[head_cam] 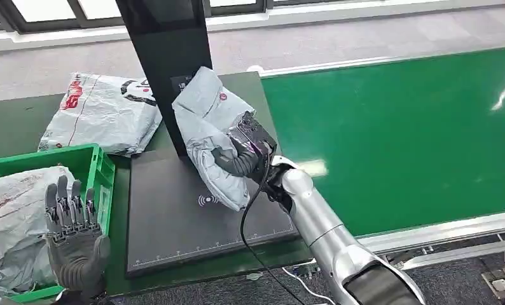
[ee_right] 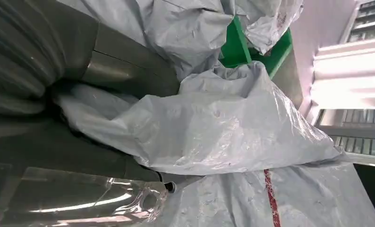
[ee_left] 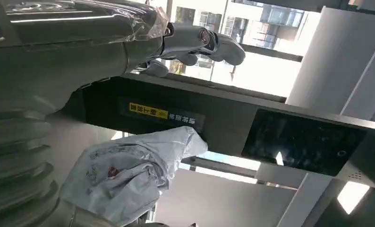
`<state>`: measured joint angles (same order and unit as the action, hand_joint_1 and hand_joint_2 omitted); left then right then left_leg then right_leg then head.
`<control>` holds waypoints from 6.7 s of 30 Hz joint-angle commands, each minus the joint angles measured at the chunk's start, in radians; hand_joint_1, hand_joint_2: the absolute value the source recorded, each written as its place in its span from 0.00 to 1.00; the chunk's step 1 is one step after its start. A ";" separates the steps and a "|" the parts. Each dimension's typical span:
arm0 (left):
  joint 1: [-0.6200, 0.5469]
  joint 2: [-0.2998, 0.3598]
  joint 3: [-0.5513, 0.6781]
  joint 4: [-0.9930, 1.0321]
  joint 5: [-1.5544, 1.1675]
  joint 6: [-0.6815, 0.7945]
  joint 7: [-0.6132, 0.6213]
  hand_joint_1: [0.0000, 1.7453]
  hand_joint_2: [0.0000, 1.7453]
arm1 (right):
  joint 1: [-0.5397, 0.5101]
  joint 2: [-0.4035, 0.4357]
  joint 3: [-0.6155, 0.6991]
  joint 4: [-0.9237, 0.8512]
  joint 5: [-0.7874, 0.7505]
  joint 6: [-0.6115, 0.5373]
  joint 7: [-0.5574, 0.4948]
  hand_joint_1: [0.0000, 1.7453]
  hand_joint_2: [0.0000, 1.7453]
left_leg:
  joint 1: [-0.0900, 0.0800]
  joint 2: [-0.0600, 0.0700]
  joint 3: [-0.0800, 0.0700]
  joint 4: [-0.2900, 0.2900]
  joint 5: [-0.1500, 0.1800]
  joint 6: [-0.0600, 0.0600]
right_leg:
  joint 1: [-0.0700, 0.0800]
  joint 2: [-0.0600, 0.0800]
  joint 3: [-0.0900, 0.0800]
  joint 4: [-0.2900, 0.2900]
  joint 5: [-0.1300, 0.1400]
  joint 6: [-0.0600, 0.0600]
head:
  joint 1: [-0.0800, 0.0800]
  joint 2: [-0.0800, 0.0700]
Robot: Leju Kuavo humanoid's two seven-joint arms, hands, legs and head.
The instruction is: Moved the parcel from conveyor to table for the left to box.
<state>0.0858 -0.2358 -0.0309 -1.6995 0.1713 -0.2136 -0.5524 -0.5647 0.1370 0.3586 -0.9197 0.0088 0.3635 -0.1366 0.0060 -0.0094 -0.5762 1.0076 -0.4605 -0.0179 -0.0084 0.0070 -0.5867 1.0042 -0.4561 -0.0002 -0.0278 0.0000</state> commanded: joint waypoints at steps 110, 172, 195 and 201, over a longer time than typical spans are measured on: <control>0.007 0.017 0.034 0.013 -0.008 0.019 -0.029 0.00 1.00 | 0.053 -0.018 0.085 -0.188 -0.042 -0.119 -0.172 0.00 1.00 | 0.001 0.000 0.001 -0.002 0.001 -0.002 | 0.001 -0.002 0.000 -0.002 0.000 -0.001 | 0.000 0.000; -0.921 0.633 -0.700 0.742 -1.184 -0.215 0.219 1.00 1.00 | 0.629 -0.064 -0.202 -0.894 -0.182 -0.216 -0.305 0.00 1.00 | 0.005 0.008 -0.007 0.000 0.006 -0.009 | 0.002 0.007 -0.013 0.003 0.008 -0.008 | 0.000 0.000; -0.972 0.653 -0.779 0.601 -0.871 -0.313 0.227 1.00 1.00 | 0.642 -0.055 -0.230 -0.913 -0.177 -0.202 -0.290 0.00 1.00 | 0.005 0.008 -0.007 -0.001 0.007 -0.009 | 0.002 0.006 -0.012 0.002 0.008 -0.008 | 0.000 0.000; -1.009 0.679 -0.806 0.546 -0.850 -0.313 0.256 0.00 1.00 | 0.650 -0.057 -0.238 -0.919 -0.171 -0.199 -0.293 0.00 1.00 | 0.004 0.008 -0.008 0.000 0.007 -0.009 | 0.001 0.007 -0.014 0.003 0.008 -0.008 | 0.000 0.000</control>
<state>-0.8329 0.4101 -0.7191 -1.1097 -0.6924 -0.5138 -0.3246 0.0867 0.0942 0.1896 -1.8425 -0.1675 0.1602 -0.4311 0.0097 0.0018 -0.5828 1.0070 -0.4542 -0.0277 -0.0077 0.0176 -0.6007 1.0074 -0.4474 -0.0090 -0.0278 0.0000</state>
